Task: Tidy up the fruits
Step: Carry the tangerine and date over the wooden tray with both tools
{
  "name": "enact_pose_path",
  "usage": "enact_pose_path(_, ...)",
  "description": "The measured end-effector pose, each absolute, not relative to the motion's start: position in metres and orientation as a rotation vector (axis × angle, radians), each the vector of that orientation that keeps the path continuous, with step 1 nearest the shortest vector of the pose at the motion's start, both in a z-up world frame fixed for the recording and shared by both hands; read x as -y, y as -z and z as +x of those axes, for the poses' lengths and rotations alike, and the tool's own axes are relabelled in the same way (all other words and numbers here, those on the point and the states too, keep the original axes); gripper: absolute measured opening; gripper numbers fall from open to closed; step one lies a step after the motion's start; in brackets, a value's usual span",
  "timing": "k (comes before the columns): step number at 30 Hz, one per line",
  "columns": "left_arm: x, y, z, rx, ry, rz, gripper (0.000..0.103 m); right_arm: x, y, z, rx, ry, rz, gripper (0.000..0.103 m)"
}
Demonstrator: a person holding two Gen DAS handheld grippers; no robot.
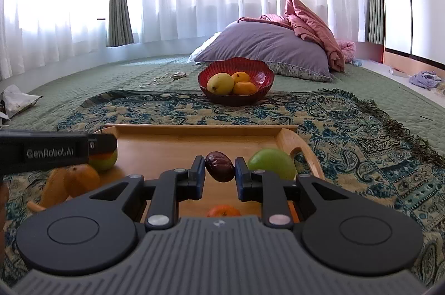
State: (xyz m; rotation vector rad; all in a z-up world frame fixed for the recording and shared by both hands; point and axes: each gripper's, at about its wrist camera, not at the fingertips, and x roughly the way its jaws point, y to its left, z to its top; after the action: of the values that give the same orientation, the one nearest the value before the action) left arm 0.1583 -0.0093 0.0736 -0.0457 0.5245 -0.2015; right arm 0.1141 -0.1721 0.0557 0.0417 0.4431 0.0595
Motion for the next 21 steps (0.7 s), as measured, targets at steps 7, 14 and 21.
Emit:
enact_pose_path(7, 0.018, -0.054, 0.188, -0.588, 0.166, -0.012, 0.032, 0.168, -0.047, 0.143, -0.485, -0.079, 0.002, 0.027)
enact_pose_path(14, 0.021, -0.039, 0.203, -0.64, 0.147, 0.011, 0.032, 0.161, -0.036, 0.159, -0.53, -0.103, -0.023, 0.027)
enact_pose_path(21, 0.021, -0.032, 0.209, -0.655, 0.141, 0.022, 0.032, 0.16, -0.029, 0.167, -0.567, -0.107, -0.014, 0.027)
